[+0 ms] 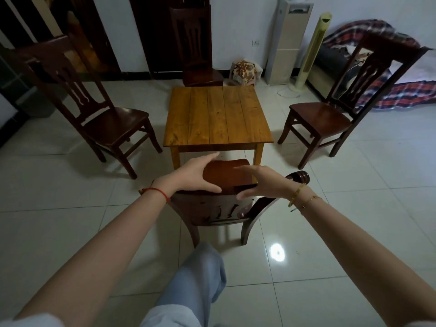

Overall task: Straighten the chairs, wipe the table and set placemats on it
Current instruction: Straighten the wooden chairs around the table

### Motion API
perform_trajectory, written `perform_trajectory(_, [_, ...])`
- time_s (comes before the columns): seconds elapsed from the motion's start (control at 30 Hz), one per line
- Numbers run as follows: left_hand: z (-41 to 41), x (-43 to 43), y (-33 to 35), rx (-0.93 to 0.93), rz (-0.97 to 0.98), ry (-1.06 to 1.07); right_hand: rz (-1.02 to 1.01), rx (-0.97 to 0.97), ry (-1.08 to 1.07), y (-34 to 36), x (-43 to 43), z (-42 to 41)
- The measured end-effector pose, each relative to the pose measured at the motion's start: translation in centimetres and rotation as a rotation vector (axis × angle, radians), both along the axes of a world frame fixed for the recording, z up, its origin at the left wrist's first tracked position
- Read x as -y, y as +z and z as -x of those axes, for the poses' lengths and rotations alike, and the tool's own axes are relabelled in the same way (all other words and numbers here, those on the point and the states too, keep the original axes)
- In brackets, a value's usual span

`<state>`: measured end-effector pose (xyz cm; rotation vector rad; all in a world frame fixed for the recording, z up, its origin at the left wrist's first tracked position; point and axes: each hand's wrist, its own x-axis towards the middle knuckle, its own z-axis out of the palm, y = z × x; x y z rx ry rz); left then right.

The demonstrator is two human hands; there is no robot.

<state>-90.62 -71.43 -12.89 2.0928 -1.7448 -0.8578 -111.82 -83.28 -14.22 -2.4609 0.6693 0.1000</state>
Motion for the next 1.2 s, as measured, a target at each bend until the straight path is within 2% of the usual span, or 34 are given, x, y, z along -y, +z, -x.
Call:
perform_trajectory(0.1, [0.8, -0.2, 1.3, -0.095, 0.151, 0.117, -0.059, 0.197, -0.053, 1.7, -0.4, 1.0])
perform_trajectory(0.2, [1.4, 0.9, 3.3, -0.133, 0.285, 0.149, -0.063, 0.346, -0.126, 4.3, 0.8, 2.4])
perform_trajectory(0.47, [4.1, 10.9, 8.3, -0.18, 0.403, 0.07, -0.09, 0.524, -0.272, 9.8, 9.0, 7.3])
perform_trajectory(0.63, [7.8, 19.9, 11.2, -0.193, 0.489, -0.017, -0.091, 0.562, -0.37, 12.8, 15.5, 11.3])
perform_trajectory(0.8, [12.8, 27.9, 13.0, -0.264, 0.477, -0.106, -0.08, 0.584, -0.505, 15.8, 20.9, 17.6])
perform_trajectory(1.0, [21.7, 37.8, 14.4, -0.346, 0.451, -0.197, -0.035, 0.578, -0.62, 17.5, 28.2, 26.9])
perform_trajectory(1.2, [32.9, 48.0, 13.7, -0.403, 0.459, -0.229, 0.02, 0.526, -0.608, 17.5, 37.8, 37.4])
